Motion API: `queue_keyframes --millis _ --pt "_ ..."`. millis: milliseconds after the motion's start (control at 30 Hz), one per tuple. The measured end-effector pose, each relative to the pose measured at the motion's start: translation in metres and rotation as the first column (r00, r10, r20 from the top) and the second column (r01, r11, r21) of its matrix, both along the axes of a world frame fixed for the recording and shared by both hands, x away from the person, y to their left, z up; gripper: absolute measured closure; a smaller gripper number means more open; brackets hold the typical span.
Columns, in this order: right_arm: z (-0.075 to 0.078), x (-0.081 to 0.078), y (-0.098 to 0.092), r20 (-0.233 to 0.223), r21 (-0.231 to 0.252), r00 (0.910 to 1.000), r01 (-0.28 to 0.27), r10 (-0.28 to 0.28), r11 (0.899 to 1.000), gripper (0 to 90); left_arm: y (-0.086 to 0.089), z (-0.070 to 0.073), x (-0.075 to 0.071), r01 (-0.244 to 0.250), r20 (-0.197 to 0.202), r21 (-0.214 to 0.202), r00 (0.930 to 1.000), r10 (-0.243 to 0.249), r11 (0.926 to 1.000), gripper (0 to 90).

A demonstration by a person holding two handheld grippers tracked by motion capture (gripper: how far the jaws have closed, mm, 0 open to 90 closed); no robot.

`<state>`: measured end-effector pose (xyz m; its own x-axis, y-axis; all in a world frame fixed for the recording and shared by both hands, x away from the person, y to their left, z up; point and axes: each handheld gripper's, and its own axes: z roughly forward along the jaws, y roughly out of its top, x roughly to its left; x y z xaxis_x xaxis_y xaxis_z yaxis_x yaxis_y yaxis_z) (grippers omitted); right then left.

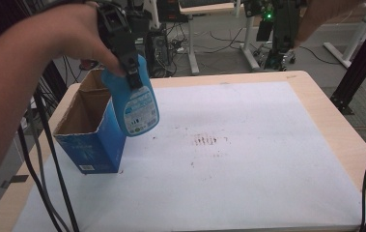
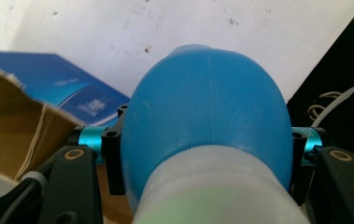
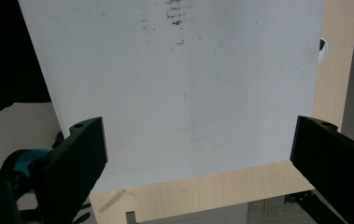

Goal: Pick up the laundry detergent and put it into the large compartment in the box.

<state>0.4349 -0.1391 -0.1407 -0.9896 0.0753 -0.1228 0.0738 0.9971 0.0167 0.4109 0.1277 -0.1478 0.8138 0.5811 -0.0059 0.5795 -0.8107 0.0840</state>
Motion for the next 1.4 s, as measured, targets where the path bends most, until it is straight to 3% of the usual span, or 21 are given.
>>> queue_keyframes --millis 67,100,233,400,533,667,800,833,867,900,933,1000,1033,1067,1100,1133,1167,1233,1300,1400 --pt "0.0 0.0 0.001 -0.002 0.002 1.0 -0.006 0.006 1.0 2.9 0.0 0.0 0.0 0.0 0.0 0.0 1.0 0.0 1.0 38.3" --pt "0.0 0.0 0.002 -0.002 0.002 1.0 -0.008 0.008 1.0 2.9 0.007 0.013 0.0 -0.031 -0.002 -0.004 0.9995 0.031 0.9995 38.3" --pt "-0.001 0.0 0.005 -0.003 0.002 1.0 -0.009 0.009 1.0 2.9 0.017 0.028 -0.001 -0.072 -0.009 -0.017 0.9974 0.072 0.9973 38.3" --pt "0.0 0.0 0.006 -0.003 0.003 0.9999 -0.011 0.011 1.0 2.9 0.03 0.04 -0.001 -0.156 -0.026 -0.047 0.9875 0.155 0.9866 38.4" --pt "0.001 -0.001 0.006 0.003 0.008 0.9999 -0.014 0.014 1.0 2.9 0.047 0.047 0.0 -0.26 -0.041 -0.076 0.9654 0.257 0.9626 38.4" --pt "0.001 -0.001 0.005 0.003 0.008 0.9998 -0.018 0.018 1.0 2.9 0.061 0.05 0.002 -0.322 -0.04 -0.059 0.9465 0.32 0.9449 38.4" --pt "0.001 -0.001 0.006 0.003 0.008 0.9998 -0.019 0.019 1.0 2.9 0.076 0.049 0.008 -0.409 -0.037 -0.04 0.9124 0.408 0.9116 38.4" --pt "0.001 -0.001 0.006 0.003 0.008 0.9998 -0.019 0.019 1.0 2.9 0.076 0.049 0.008 -0.409 -0.037 -0.04 0.9124 0.408 0.9116 38.4" --pt "0.001 -0.001 0.006 0.004 0.008 0.9999 -0.016 0.016 1.0 2.9 0.082 0.049 0.01 -0.443 -0.024 -0.022 0.8964 0.443 0.8962 38.4" --pt "0.001 -0.001 0.006 0.005 0.009 0.9998 -0.021 0.021 1.0 2.9 0.084 0.048 0.011 -0.458 -0.017 -0.012 0.8891 0.457 0.8891 38.4" --pt "0.001 -0.001 0.006 0.003 0.007 0.9999 -0.015 0.015 1.0 2.9 0.088 0.048 0.011 -0.48 -0.011 -0.003 0.8775 0.479 0.8775 38.4" --pt "0.001 -0.001 0.007 0.003 0.011 0.9998 -0.02 0.02 1.0 2.9 0.092 0.046 0.013 -0.5 -0.003 0.007 0.8662 0.5 0.8662 38.4" --pt "0.001 -0.001 0.007 0.003 0.009 0.9998 -0.02 0.02 1.0 2.9 0.095 0.045 0.014 -0.515 0.001 0.01 0.8569 0.515 0.8569 38.4" --pt "0.001 -0.001 0.007 0.003 0.009 0.9998 -0.02 0.02 1.0 2.9 0.095 0.045 0.014 -0.515 0.001 0.01 0.8569 0.515 0.8569 38.4" --pt "0.001 -0.001 0.007 0.004 0.008 0.9998 -0.019 0.019 1.0 2.9 0.099 0.043 0.015 -0.535 0.011 0.007 0.8449 0.535 0.8449 38.4" --pt "0.0 0.0 0.008 0.001 0.005 0.9998 -0.021 0.021 1.0 2.9 0.101 0.041 0.016 -0.541 0.011 0.012 0.8411 0.541 0.841 38.4" --pt "0.0 0.0 0.008 0.001 0.005 0.9998 -0.021 0.021 1.0 2.9 0.101 0.041 0.016 -0.541 0.011 0.012 0.8411 0.541 0.841 38.4" --pt "0.0 0.0 0.008 0.004 0.007 0.9998 -0.018 0.018 1.0 2.9 0.105 0.036 0.018 -0.555 0.009 0.019 0.8316 0.555 0.8314 38.4" --pt "0.0 0.001 0.008 0.003 0.007 0.9998 -0.017 0.017 1.0 2.9 0.107 0.033 0.019 -0.559 0.003 0.021 0.8288 0.56 0.8286 38.4" --pt "-0.002 0.001 0.01 0.002 0.006 0.9999 -0.015 0.015 1.0 2.9 0.112 0.02 0.023 -0.589 -0.012 0.02 0.8078 0.589 0.8078 38.4"
